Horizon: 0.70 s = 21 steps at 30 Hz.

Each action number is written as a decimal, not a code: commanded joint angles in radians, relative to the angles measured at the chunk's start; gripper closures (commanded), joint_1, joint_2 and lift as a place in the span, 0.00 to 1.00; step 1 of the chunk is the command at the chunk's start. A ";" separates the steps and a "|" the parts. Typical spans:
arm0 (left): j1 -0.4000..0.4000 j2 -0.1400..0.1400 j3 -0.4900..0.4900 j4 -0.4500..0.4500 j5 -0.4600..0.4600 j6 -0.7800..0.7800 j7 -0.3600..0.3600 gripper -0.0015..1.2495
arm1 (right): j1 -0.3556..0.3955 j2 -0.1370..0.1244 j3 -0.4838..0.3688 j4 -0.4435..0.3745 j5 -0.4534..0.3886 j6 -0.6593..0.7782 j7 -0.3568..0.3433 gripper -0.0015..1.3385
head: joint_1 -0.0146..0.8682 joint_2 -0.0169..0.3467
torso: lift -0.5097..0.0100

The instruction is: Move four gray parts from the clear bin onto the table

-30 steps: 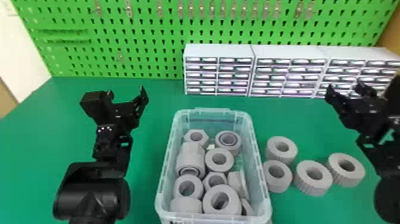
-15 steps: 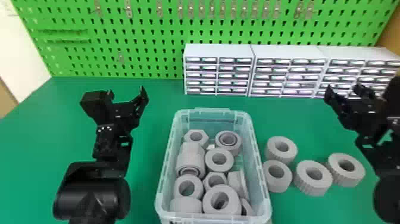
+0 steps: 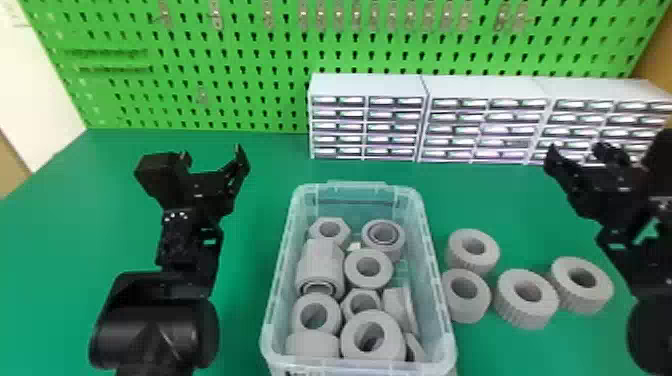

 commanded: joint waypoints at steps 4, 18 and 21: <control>0.000 -0.003 -0.005 0.000 0.001 0.000 -0.001 0.24 | -0.006 0.012 -0.010 0.000 -0.004 0.000 0.000 0.40 | 0.80 0.24 | 0.88; -0.002 -0.003 -0.005 0.000 0.001 0.000 -0.003 0.24 | -0.009 0.012 -0.007 0.000 -0.004 0.000 0.000 0.40 | 0.80 0.24 | 0.88; -0.002 -0.003 -0.003 0.000 0.001 0.000 -0.003 0.24 | -0.009 0.012 -0.007 0.000 -0.004 0.000 0.000 0.40 | 0.80 0.24 | 0.88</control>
